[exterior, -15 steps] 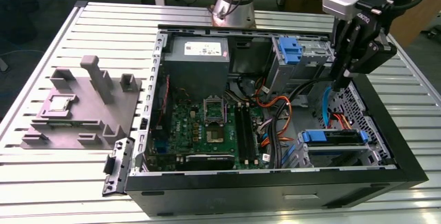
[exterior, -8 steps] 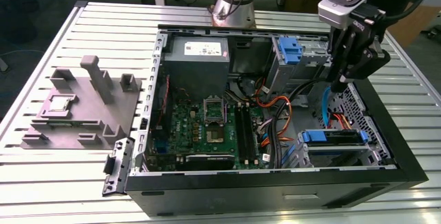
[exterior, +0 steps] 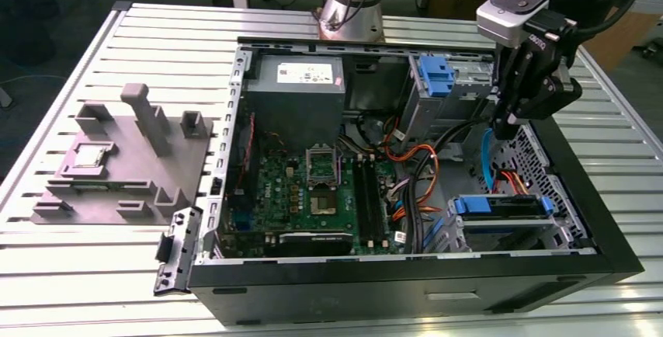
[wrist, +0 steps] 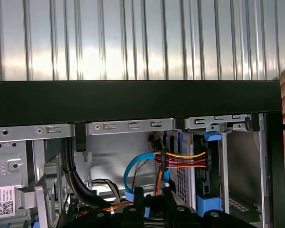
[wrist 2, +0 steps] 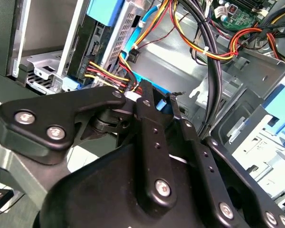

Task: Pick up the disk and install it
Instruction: 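Insert the second disk wire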

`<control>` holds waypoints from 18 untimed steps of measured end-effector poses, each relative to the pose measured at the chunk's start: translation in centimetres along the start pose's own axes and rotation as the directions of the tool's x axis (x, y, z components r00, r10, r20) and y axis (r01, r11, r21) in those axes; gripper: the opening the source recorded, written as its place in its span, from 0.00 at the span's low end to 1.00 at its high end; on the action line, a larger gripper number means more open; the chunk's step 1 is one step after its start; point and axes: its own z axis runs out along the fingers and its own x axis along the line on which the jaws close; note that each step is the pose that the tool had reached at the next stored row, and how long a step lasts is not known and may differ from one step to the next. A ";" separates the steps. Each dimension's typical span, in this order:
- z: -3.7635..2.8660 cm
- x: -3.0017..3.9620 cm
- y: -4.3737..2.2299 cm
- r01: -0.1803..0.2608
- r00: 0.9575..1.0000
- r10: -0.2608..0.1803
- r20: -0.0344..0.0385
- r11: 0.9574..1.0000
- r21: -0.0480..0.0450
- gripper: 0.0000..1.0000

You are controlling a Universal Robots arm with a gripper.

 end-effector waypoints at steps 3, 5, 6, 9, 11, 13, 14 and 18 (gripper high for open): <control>0.00 0.00 0.00 0.000 1.000 0.000 0.000 1.000 0.000 0.26; 0.00 0.00 0.00 0.000 1.000 0.000 0.000 1.000 0.000 0.26; 0.00 0.00 0.00 0.000 1.000 0.000 0.000 1.000 0.000 0.27; -0.01 0.00 0.00 -0.001 1.000 0.001 0.030 1.000 -0.002 0.34; 0.00 0.01 0.00 -0.001 0.998 0.001 0.060 1.000 -0.004 0.34; 0.00 0.03 0.00 -0.002 0.997 0.002 0.083 1.000 -0.006 0.34; -0.01 0.04 0.00 -0.002 0.996 0.002 0.093 1.000 -0.006 0.34; -0.01 0.09 0.00 -0.003 0.991 0.004 0.137 1.000 -0.010 0.34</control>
